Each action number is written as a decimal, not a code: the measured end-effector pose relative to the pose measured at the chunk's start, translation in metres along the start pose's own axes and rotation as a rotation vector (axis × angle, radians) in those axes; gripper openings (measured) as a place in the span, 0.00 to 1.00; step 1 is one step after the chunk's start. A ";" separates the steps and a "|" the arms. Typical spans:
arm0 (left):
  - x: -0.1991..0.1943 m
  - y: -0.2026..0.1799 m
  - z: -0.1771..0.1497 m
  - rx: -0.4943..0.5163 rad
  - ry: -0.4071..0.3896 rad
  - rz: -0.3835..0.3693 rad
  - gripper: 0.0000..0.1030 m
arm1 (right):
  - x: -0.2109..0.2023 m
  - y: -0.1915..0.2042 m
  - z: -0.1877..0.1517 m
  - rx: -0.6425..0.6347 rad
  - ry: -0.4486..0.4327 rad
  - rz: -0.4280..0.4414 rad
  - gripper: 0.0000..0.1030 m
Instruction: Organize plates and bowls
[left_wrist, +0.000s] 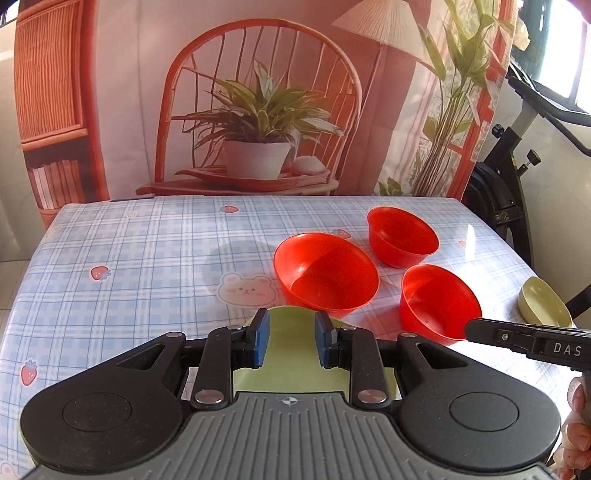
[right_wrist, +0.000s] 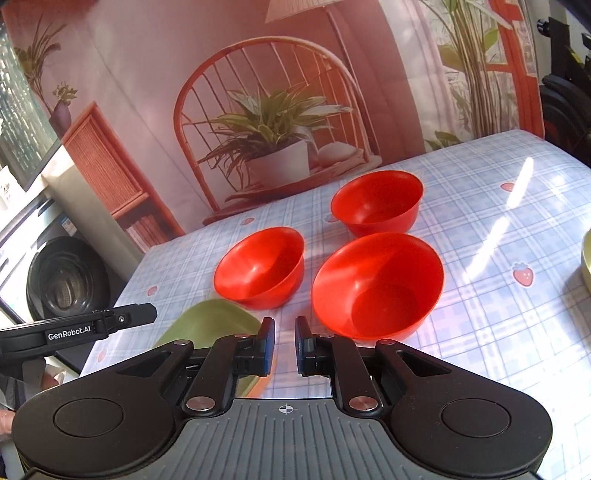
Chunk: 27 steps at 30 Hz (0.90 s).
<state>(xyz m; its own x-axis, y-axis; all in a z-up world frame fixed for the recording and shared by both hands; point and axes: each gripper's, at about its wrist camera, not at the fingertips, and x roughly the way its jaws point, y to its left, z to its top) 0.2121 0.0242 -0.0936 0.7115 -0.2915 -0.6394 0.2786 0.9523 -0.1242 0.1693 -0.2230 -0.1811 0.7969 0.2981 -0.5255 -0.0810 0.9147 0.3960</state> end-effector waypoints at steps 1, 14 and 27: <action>0.002 -0.010 0.003 0.008 -0.011 -0.001 0.27 | -0.003 -0.006 0.003 -0.013 -0.018 -0.022 0.12; 0.066 -0.142 0.020 0.057 -0.017 -0.128 0.38 | -0.059 -0.131 0.016 -0.036 -0.250 -0.300 0.12; 0.148 -0.253 0.030 0.077 0.084 -0.289 0.53 | -0.098 -0.269 -0.011 0.185 -0.326 -0.581 0.15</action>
<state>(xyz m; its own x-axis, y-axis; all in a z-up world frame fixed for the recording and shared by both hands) 0.2666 -0.2622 -0.1339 0.5404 -0.5378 -0.6471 0.5123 0.8204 -0.2541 0.1063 -0.4957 -0.2440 0.8219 -0.3500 -0.4494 0.4939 0.8309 0.2563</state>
